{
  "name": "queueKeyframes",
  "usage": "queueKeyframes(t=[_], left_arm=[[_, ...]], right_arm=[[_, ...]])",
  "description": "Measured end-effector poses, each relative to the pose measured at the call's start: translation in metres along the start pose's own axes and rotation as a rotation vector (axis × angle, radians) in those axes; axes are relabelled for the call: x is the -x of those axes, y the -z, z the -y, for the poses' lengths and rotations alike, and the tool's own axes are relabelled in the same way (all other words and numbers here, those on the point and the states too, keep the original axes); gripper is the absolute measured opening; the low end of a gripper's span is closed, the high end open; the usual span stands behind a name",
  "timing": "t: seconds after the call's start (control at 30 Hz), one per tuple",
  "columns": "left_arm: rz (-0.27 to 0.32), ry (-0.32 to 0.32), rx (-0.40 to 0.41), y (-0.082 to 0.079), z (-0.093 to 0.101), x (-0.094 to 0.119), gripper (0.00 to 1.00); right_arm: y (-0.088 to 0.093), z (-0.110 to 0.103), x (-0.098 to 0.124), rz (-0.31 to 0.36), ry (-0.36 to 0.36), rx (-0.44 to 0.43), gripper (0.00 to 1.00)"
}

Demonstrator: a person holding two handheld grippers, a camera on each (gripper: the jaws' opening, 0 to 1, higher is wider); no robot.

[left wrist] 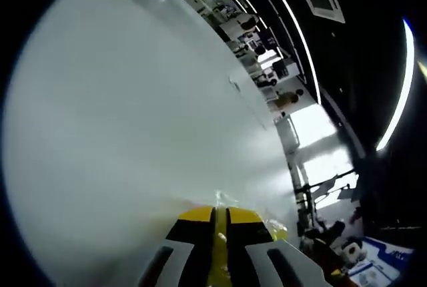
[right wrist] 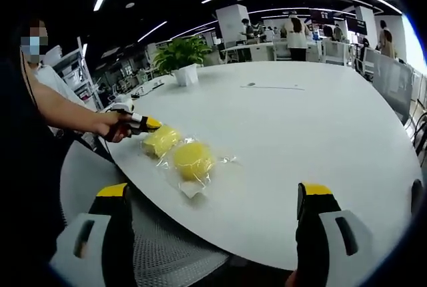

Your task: Compare the silicone blocks by pressing each to a similar depth, holding the contact briefly, and releasing to observe deformation and rebound differences across the visible hardness samples.

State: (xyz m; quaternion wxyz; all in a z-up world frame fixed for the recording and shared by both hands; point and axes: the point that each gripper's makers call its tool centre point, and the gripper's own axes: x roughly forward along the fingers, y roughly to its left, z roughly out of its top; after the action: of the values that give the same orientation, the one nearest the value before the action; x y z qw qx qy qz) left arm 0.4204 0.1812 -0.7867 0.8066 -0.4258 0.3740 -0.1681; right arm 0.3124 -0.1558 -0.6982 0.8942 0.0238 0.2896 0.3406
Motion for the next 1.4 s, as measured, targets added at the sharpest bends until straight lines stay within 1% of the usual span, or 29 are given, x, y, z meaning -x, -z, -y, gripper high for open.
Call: queueKeyframes(t=[0.07,0.17,0.2,0.23,0.4,0.53,0.63,0.7,0.8,0.87,1.0,1.13,1.3,1.4], left_arm=[[-0.001,0.024,-0.002,0.000,0.003,0.000,0.02],[-0.011,0.033,-0.010,0.000,0.005,-0.001,0.00],[-0.014,0.037,-0.032,0.000,0.006,0.000,0.00],[-0.014,0.032,-0.035,0.000,0.007,0.000,0.00],[-0.010,0.052,-0.012,0.001,0.015,0.003,0.00],[0.002,0.059,-0.017,0.002,0.020,0.005,0.00],[0.025,0.065,-0.019,0.002,0.024,0.009,0.00],[0.066,0.083,-0.022,-0.001,0.030,0.013,0.00],[0.092,0.095,0.010,-0.002,0.035,0.019,0.00],[0.089,0.097,0.039,-0.002,0.040,0.021,0.00],[0.105,0.100,-0.013,-0.008,0.051,0.027,0.00],[0.122,0.108,-0.040,-0.016,0.058,0.032,0.00],[0.128,0.116,-0.096,-0.021,0.069,0.038,0.00],[0.125,0.118,-0.137,-0.024,0.076,0.042,0.00]], right_arm=[[0.000,0.000,0.000,-0.001,0.003,-0.003,0.97],[0.001,-0.001,0.000,-0.002,0.004,-0.010,0.97],[0.002,-0.002,0.000,-0.005,0.005,-0.010,0.97],[0.002,-0.002,0.000,-0.007,0.004,-0.011,0.97],[0.003,-0.002,-0.003,-0.014,0.000,-0.006,0.97],[0.002,-0.002,-0.005,-0.013,-0.005,0.000,0.97],[0.001,-0.003,-0.006,-0.011,-0.010,0.003,0.97],[0.001,-0.003,-0.007,-0.012,-0.011,0.006,0.97],[0.000,-0.003,-0.009,-0.009,-0.017,0.010,0.97],[-0.001,-0.002,-0.011,-0.007,-0.018,0.011,0.97],[-0.005,-0.004,-0.014,-0.005,-0.028,0.019,0.97],[-0.013,-0.004,-0.014,0.013,-0.032,0.027,0.97],[-0.021,-0.002,-0.013,0.045,-0.028,0.017,0.97],[-0.023,-0.003,-0.012,0.048,-0.032,0.025,0.97]])
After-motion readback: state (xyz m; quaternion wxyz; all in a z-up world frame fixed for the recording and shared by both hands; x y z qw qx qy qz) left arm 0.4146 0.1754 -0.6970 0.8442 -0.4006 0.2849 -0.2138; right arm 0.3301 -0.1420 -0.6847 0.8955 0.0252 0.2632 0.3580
